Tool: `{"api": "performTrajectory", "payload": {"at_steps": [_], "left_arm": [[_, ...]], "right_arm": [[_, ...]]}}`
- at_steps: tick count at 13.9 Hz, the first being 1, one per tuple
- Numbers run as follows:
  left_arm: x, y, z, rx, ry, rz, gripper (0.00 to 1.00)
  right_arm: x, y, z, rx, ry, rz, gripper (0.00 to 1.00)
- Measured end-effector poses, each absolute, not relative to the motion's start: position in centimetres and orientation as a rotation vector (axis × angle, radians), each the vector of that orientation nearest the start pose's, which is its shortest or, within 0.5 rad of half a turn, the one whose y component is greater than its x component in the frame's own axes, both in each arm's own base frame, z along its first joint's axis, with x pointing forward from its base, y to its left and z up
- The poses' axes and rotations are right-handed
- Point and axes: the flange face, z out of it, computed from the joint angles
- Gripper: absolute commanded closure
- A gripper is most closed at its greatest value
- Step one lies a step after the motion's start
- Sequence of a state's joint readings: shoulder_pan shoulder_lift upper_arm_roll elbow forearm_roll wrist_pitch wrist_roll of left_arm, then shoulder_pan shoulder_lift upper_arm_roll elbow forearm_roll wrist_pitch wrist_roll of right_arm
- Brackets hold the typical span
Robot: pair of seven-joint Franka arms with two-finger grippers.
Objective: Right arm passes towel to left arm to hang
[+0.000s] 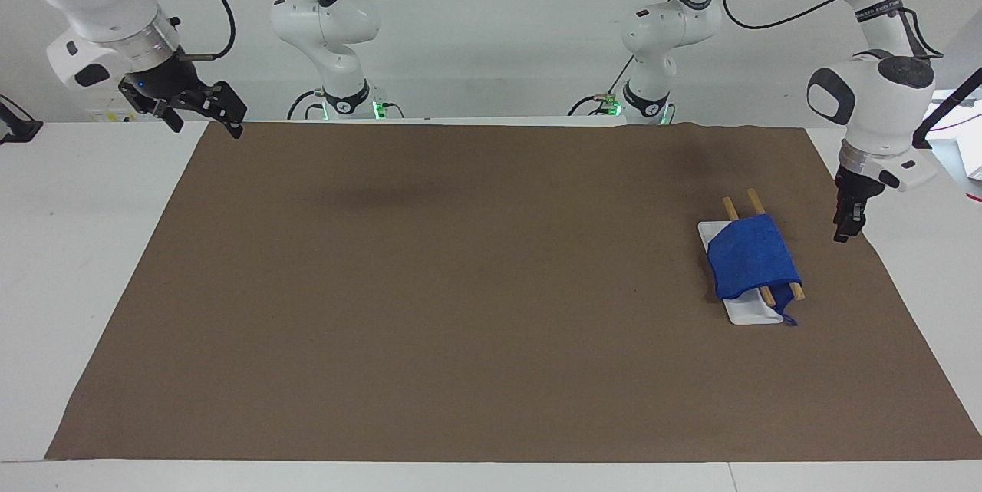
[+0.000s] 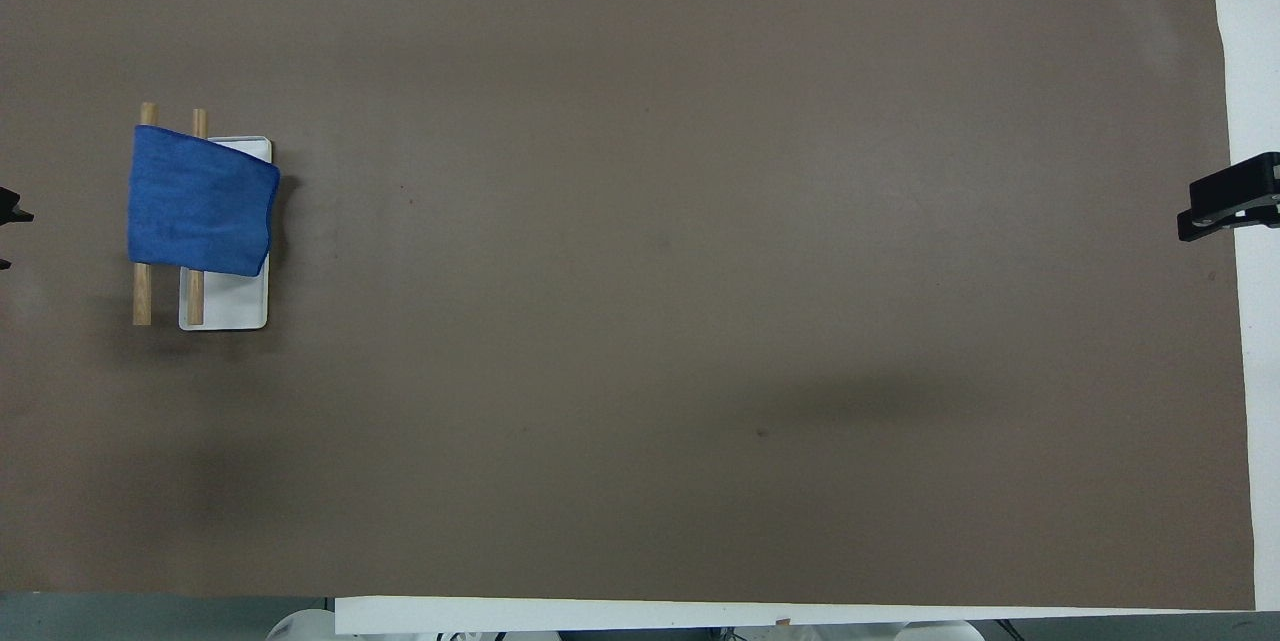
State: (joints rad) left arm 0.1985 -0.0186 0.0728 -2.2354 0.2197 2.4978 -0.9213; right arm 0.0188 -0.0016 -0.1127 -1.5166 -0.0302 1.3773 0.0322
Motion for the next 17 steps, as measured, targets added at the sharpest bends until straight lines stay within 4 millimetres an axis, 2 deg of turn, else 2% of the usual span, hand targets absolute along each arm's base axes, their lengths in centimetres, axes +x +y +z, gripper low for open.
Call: {"api": "performTrajectory", "payload": {"at_steps": [2,4,7,10,11,13,15,17], "left_arm": [[53.6,14.6,42.9,-2.635,-1.501,-0.452,0.0],[54.5,13.8,47.4,-2.639,-1.422,-0.335,0.0],[54.1,10.1,55.0,-2.76,-1.122,-0.094,0.0],[52.5,6.4,59.7,-2.907,-0.795,0.074,0.0],[52.3,4.3,60.5,-2.95,-0.649,0.098,0.0],[52.2,0.5,60.8,-3.045,-0.361,0.159,0.0],[51.9,-0.7,60.9,-3.086,-0.047,0.238,0.0],[51.9,-0.9,61.2,-3.092,0.084,0.263,0.0]], "right_arm": [[53.1,-5.4,63.5,-3.153,0.205,0.219,0.0],[53.1,-5.4,63.5,-3.153,0.205,0.219,0.0],[53.1,-5.4,63.5,-3.153,0.205,0.219,0.0],[53.1,-5.4,63.5,-3.153,0.205,0.219,0.0],[53.1,-5.4,63.5,-3.153,0.205,0.219,0.0],[53.1,-5.4,63.5,-3.153,0.205,0.219,0.0],[53.1,-5.4,63.5,-3.153,0.205,0.219,0.0],[53.1,-5.4,63.5,-3.153,0.205,0.219,0.0]]}}
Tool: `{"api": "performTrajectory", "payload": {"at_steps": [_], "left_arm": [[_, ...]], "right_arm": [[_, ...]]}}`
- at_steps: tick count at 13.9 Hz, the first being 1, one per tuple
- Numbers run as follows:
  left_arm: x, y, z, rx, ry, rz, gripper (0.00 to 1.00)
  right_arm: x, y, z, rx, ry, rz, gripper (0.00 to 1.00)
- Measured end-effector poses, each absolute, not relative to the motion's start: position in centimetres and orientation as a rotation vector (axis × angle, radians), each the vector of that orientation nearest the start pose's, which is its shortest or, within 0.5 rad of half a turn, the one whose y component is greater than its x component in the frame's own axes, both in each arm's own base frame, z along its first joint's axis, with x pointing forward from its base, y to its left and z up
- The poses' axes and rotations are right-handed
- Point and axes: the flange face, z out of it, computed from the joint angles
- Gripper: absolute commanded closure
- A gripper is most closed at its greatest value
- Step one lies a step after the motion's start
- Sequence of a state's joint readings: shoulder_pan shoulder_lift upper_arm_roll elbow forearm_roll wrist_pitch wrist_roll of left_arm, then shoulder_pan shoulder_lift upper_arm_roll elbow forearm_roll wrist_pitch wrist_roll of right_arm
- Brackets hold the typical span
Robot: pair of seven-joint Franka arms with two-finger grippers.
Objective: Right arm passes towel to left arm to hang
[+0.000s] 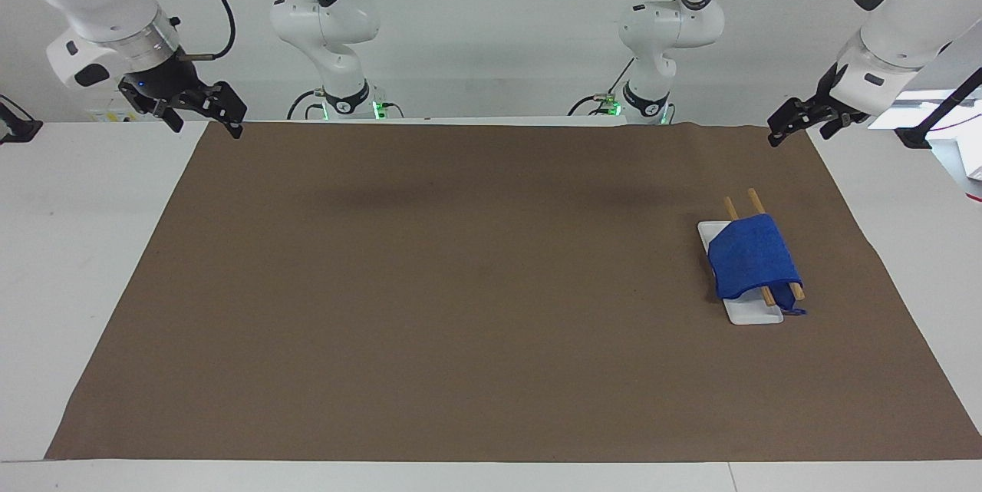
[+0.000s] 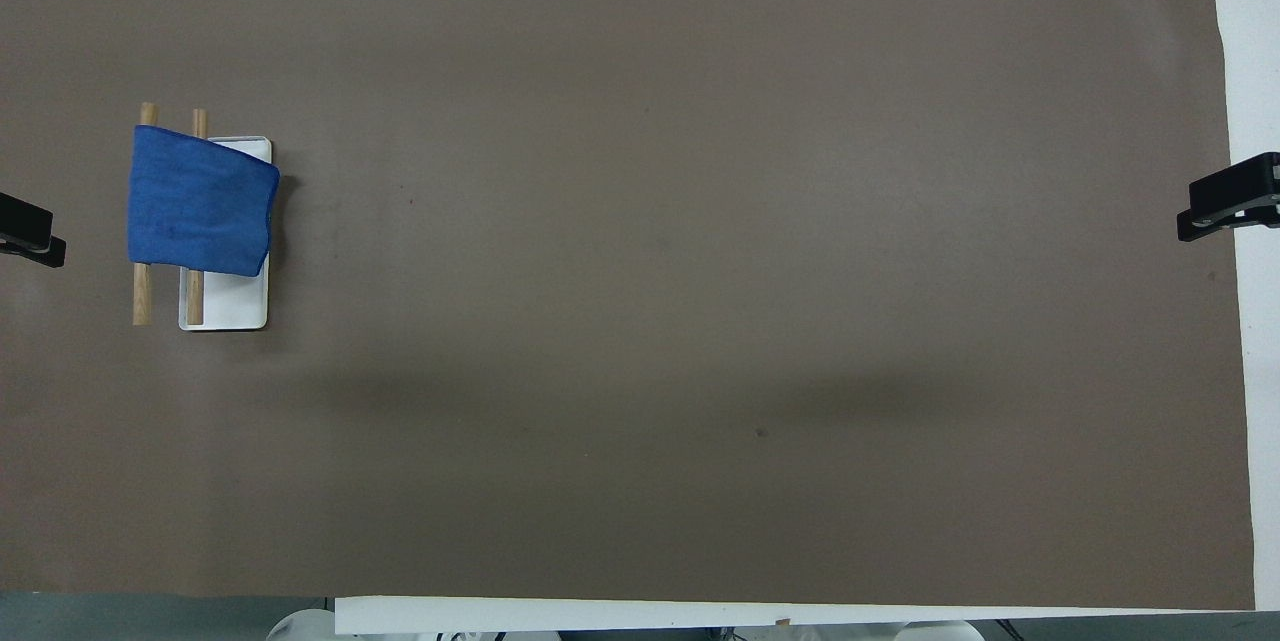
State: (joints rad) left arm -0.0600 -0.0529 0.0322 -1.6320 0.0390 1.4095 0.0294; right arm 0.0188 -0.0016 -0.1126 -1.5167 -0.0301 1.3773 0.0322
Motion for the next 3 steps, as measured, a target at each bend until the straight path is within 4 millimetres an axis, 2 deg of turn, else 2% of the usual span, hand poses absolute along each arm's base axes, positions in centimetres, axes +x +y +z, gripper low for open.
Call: {"api": "performTrajectory", "payload": {"at_steps": [3], "left_arm": [[52.06,-1.31,61.6,-3.102,0.124,0.267,0.0]], "right_arm": [[53.06,-5.36,63.48,-3.153,0.205,0.219,0.0]]}}
